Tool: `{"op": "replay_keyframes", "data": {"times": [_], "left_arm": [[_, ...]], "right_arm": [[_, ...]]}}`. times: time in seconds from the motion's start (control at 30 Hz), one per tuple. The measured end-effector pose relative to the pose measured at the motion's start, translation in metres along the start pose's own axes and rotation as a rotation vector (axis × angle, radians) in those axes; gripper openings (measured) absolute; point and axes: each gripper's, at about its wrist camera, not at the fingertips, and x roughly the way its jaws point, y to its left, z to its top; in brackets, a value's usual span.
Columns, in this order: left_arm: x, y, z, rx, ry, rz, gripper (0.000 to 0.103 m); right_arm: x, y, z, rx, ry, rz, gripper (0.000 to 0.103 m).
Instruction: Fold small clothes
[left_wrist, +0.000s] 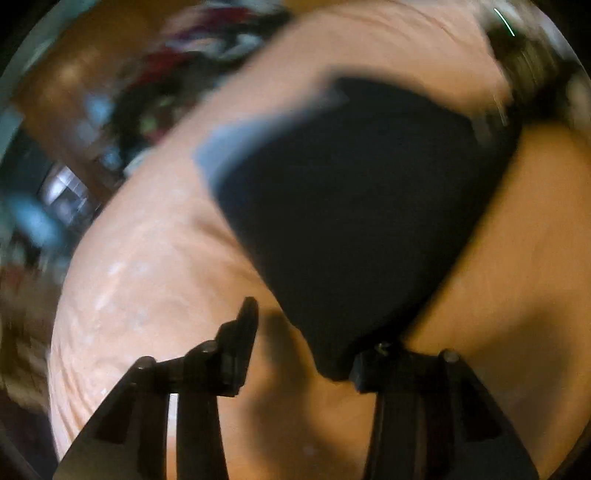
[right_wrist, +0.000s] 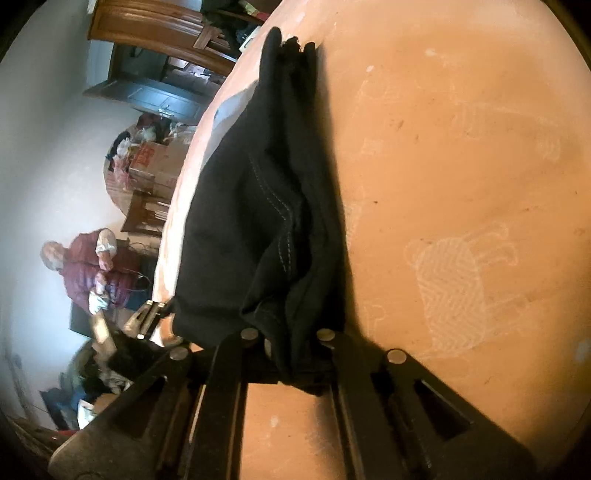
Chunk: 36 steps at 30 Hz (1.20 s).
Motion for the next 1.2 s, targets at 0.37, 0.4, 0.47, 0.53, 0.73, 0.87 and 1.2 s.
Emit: {"op": "replay_keyframes", "data": {"times": [0.37,0.4,0.47,0.53,0.73,0.87,1.2], "left_arm": [[-0.101,0.063,0.002,-0.324,-0.225,-0.159,0.038],[-0.090,0.063,0.012,-0.313,-0.234,-0.145,0.038],[-0.057,0.049,0.024,-0.249,-0.187,-0.133,0.038],[-0.004,0.017,0.015,-0.135,-0.031,-0.130,0.039],[-0.018,0.032,0.019,-0.167,-0.036,-0.174,0.036],[-0.027,0.076,0.042,-0.278,-0.143,-0.166,0.033],[0.098,0.107,0.096,-0.338,0.025,-0.141,0.043]], "right_arm": [[0.003,-0.003,0.000,-0.011,-0.023,0.043,0.000],[0.003,-0.003,-0.001,-0.011,-0.023,0.043,0.000],[0.003,-0.005,-0.001,-0.009,-0.022,0.048,0.000],[0.002,-0.006,-0.001,-0.009,-0.019,0.054,0.000],[0.000,-0.009,-0.002,-0.013,-0.027,0.069,0.000],[0.000,-0.008,-0.003,-0.021,-0.036,0.073,0.000],[-0.002,-0.009,-0.009,-0.030,-0.047,0.078,0.000]]}}
